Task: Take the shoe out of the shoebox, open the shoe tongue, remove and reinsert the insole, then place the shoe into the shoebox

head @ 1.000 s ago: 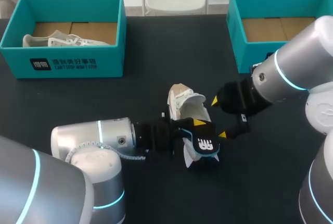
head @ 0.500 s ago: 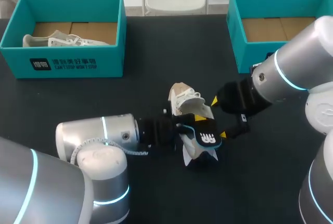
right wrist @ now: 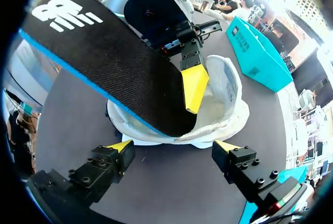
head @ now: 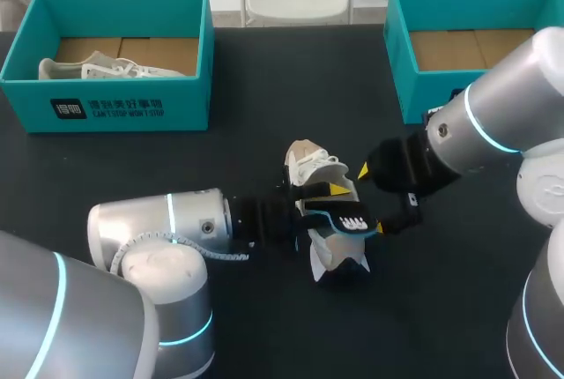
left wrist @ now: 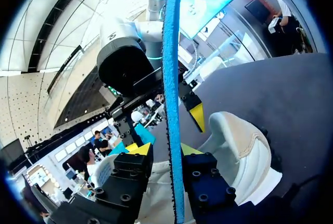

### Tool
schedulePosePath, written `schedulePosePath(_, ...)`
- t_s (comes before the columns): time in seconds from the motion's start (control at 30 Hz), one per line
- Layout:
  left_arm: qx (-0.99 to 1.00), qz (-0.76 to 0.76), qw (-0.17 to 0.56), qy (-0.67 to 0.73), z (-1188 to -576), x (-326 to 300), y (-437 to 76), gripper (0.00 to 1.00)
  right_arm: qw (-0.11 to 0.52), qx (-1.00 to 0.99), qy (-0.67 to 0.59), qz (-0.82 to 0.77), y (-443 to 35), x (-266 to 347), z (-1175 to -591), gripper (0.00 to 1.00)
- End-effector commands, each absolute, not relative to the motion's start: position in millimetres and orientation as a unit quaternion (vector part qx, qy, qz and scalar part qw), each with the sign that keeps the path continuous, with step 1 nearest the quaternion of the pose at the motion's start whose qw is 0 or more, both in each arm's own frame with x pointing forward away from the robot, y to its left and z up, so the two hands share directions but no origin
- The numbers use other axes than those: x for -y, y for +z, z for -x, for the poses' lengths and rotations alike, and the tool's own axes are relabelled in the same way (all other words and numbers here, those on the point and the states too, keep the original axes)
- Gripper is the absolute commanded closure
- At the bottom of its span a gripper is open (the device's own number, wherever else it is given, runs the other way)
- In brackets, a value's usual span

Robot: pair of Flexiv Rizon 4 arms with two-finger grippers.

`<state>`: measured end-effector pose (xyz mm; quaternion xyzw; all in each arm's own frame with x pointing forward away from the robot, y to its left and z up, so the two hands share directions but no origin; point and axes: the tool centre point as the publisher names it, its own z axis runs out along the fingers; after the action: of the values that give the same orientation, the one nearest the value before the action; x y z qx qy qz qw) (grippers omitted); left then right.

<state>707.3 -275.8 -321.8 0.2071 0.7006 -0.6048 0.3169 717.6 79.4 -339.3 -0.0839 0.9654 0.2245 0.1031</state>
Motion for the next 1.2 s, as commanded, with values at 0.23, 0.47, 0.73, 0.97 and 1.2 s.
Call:
schedulePosePath(0.23, -0.699, -0.206, 0.309, -0.611, -686, 263, -315, 0.68, 0.105, -0.965, 0.224, 0.084, -340, -80, -716, 0.00)
schedulePosePath(0.47, -0.702, -0.198, 0.300, -0.615, -678, 259, -315, 0.72, 0.105, -0.965, 0.224, 0.084, -340, -80, -716, 0.00)
schedulePosePath(0.73, -0.700, -0.205, 0.298, -0.615, -667, 261, -311, 0.86, 0.105, -0.965, 0.224, 0.084, -340, -80, -716, 0.00)
schedulePosePath(0.97, -0.706, -0.210, 0.296, -0.608, -674, 264, -327, 1.00, 0.105, -0.965, 0.224, 0.084, -340, -80, -716, 0.00)
schedulePosePath(1.2, -0.711, -0.216, 0.300, -0.597, -691, 268, -342, 1.00, 0.105, -0.965, 0.224, 0.084, -340, -80, -716, 0.00)
